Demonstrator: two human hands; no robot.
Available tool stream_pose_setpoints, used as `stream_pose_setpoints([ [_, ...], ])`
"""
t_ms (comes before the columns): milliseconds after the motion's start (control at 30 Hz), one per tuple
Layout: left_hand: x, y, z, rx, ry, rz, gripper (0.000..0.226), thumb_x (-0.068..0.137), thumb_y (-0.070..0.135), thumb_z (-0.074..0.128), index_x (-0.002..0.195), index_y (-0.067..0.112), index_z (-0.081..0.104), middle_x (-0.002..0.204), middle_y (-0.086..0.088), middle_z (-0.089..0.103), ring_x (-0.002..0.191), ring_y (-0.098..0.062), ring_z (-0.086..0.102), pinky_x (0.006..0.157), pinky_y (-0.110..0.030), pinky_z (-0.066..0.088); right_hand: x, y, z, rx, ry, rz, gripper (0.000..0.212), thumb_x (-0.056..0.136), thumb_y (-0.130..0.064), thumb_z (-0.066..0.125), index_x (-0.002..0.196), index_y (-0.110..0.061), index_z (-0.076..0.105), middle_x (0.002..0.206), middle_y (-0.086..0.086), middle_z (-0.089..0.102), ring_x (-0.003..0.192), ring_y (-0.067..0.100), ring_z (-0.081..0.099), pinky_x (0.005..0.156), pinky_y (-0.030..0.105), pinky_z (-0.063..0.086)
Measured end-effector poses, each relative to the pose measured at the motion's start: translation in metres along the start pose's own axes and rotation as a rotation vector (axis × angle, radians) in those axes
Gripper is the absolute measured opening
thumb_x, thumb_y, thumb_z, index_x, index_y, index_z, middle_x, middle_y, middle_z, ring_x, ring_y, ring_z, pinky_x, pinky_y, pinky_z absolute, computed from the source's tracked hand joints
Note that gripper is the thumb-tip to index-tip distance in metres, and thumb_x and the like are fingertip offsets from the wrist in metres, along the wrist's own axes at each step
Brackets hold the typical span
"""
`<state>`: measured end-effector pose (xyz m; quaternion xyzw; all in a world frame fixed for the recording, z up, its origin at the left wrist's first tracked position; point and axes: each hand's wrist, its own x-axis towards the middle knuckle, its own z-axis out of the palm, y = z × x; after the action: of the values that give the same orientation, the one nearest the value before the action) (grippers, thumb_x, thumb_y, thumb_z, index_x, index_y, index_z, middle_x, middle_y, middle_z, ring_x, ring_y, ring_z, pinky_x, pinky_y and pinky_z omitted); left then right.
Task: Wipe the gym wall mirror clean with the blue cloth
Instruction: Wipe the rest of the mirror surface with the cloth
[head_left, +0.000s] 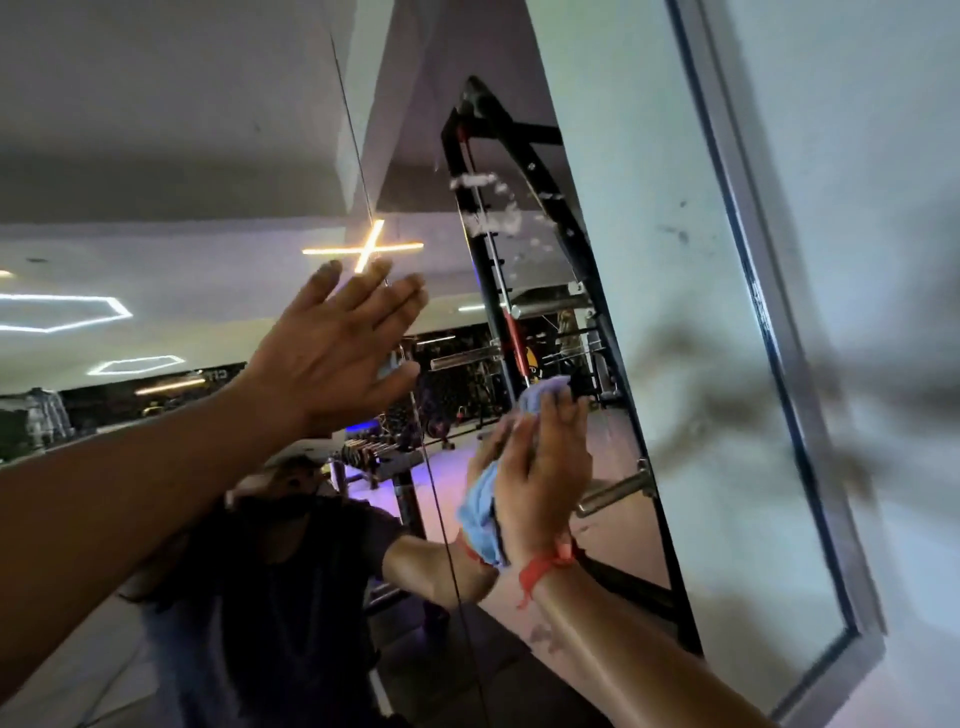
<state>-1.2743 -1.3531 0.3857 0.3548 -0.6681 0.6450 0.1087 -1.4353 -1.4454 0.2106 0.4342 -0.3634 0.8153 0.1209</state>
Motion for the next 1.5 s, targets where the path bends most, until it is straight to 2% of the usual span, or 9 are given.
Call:
stream_pose_setpoints([
  [167, 0.001, -0.007, 0.005, -0.057, 0.03, -0.011, 0.066, 0.099, 0.047, 0.03, 0.153, 0.012, 0.046, 0.159, -0.009, 0.043, 0.148, -0.029, 0.038, 0.118, -0.054, 0.03, 0.013, -0.012, -0.011, -0.028, -0.384, -0.834, 0.048, 0.109, -0.026, 0.032, 0.155, -0.016, 0.04, 0.165, 0.006, 0.033, 0.155, 0.024, 0.027, 0.114, 0.045, 0.034],
  [367, 0.0, -0.006, 0.005, -0.122, 0.086, -0.216, 0.068, 0.099, 0.041, 0.027, 0.161, 0.011, 0.026, 0.168, -0.009, 0.026, 0.156, -0.028, 0.02, 0.124, -0.051, 0.022, 0.117, -0.062, 0.053, 0.127, -0.026, 0.05, 0.063, 0.103, -0.051, 0.029, 0.144, -0.009, 0.053, 0.143, 0.015, 0.059, 0.127, 0.031, 0.061, 0.101, 0.051, 0.053],
  [567, 0.001, -0.014, 0.001, -0.214, 0.16, -0.739, 0.07, 0.1, 0.035, 0.024, 0.163, 0.008, 0.012, 0.172, -0.012, 0.006, 0.158, -0.034, -0.004, 0.127, -0.052, 0.008, 0.122, -0.082, 0.047, 0.008, -0.388, -0.853, 0.056, 0.098, -0.018, 0.042, 0.153, -0.01, 0.041, 0.16, 0.009, 0.041, 0.151, 0.025, 0.035, 0.117, 0.051, 0.037],
  [767, 0.002, -0.016, 0.002, -0.262, 0.154, -0.74, 0.071, 0.097, 0.039, 0.01, 0.162, 0.01, 0.017, 0.172, -0.01, 0.006, 0.158, -0.031, -0.005, 0.128, -0.05, 0.005, 0.157, -0.148, 0.088, 0.226, -0.094, -0.157, 0.05, 0.094, -0.018, 0.043, 0.14, -0.004, 0.058, 0.139, 0.015, 0.063, 0.125, 0.032, 0.062, 0.105, 0.035, 0.046],
  [967, 0.0, -0.021, -0.005, -0.687, 0.593, -0.92, 0.067, 0.092, 0.024, 0.019, 0.156, 0.015, 0.037, 0.164, -0.004, 0.034, 0.148, -0.019, 0.03, 0.124, -0.045, 0.028, 0.178, -0.169, 0.091, 0.098, -0.52, -1.033, 0.05, 0.096, -0.015, 0.044, 0.144, -0.005, 0.056, 0.152, 0.012, 0.052, 0.142, 0.028, 0.048, 0.116, 0.046, 0.041],
  [1033, -0.001, -0.021, -0.007, -0.712, 0.584, -0.915, 0.064, 0.092, 0.017, 0.025, 0.154, 0.014, 0.041, 0.163, -0.002, 0.036, 0.145, -0.019, 0.033, 0.121, -0.046, 0.033, 0.207, -0.168, 0.096, -0.1, -0.472, -0.979, 0.052, 0.097, -0.017, 0.041, 0.147, -0.007, 0.051, 0.157, 0.011, 0.047, 0.145, 0.029, 0.044, 0.111, 0.053, 0.044],
  [1167, -0.008, -0.047, -0.019, -0.541, 0.385, -0.747, 0.057, 0.094, 0.013, 0.039, 0.15, 0.011, 0.046, 0.16, -0.004, 0.041, 0.139, -0.022, 0.036, 0.115, -0.047, 0.039, 0.22, -0.2, 0.113, -0.129, -0.238, -0.395, 0.046, 0.102, -0.012, 0.047, 0.147, -0.007, 0.046, 0.157, 0.013, 0.044, 0.143, 0.029, 0.043, 0.113, 0.048, 0.043],
  [1367, -0.036, -0.115, -0.016, -0.115, 0.213, -0.723, 0.058, 0.103, 0.041, 0.03, 0.154, 0.017, 0.041, 0.16, -0.002, 0.04, 0.148, -0.026, 0.031, 0.117, -0.047, 0.03, 0.202, -0.175, 0.081, -0.116, -0.544, -0.808, 0.056, 0.1, -0.023, 0.032, 0.154, -0.008, 0.043, 0.164, 0.006, 0.034, 0.155, 0.021, 0.025, 0.126, 0.039, 0.023],
  [1500, -0.034, -0.111, -0.009, -0.063, 0.238, -0.716, 0.059, 0.103, 0.042, 0.028, 0.154, 0.016, 0.041, 0.16, -0.003, 0.041, 0.148, -0.026, 0.032, 0.117, -0.046, 0.028, 0.225, -0.184, 0.091, -0.132, -0.467, -0.617, 0.057, 0.097, -0.025, 0.028, 0.145, -0.004, 0.048, 0.154, 0.016, 0.047, 0.14, 0.031, 0.048, 0.114, 0.043, 0.042],
])
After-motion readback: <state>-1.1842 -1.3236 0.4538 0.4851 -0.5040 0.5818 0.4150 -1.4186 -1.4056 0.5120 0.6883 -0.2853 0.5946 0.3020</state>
